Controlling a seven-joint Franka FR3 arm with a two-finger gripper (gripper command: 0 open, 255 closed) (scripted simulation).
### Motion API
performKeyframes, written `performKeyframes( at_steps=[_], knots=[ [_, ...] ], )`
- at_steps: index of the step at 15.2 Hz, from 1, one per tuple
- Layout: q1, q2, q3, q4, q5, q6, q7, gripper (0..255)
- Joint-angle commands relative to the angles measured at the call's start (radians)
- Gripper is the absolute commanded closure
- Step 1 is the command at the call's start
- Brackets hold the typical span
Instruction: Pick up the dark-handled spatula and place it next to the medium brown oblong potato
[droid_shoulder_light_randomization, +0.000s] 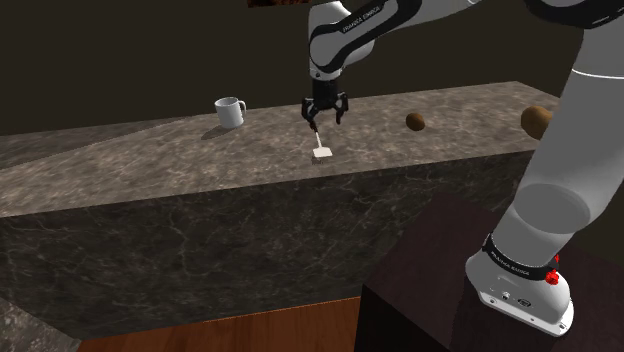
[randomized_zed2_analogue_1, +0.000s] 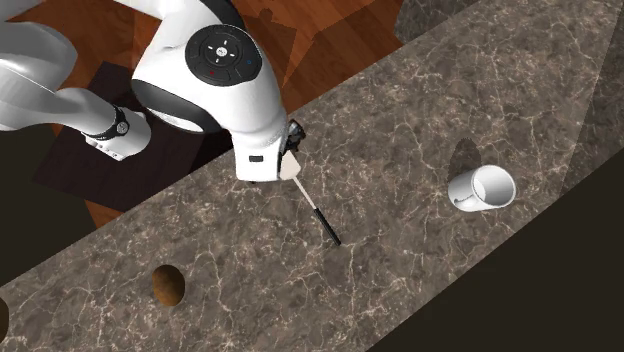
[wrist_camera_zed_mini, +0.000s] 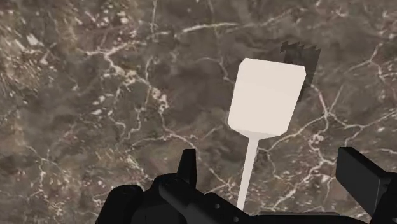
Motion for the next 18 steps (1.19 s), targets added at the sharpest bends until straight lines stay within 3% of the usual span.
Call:
performKeyframes(
  at_steps=[1, 7, 18],
  knots=[
    [0.000, 0.078, -0.010, 0.069, -0.021, 0.012, 0.051, 0],
    [0.002, 0.274, -0.052, 0.272, -0.058, 0.014, 0.162, 0],
    [0.002, 0.323, -0.056, 0.241, -0.066, 0.095, 0.166, 0]
  ],
)
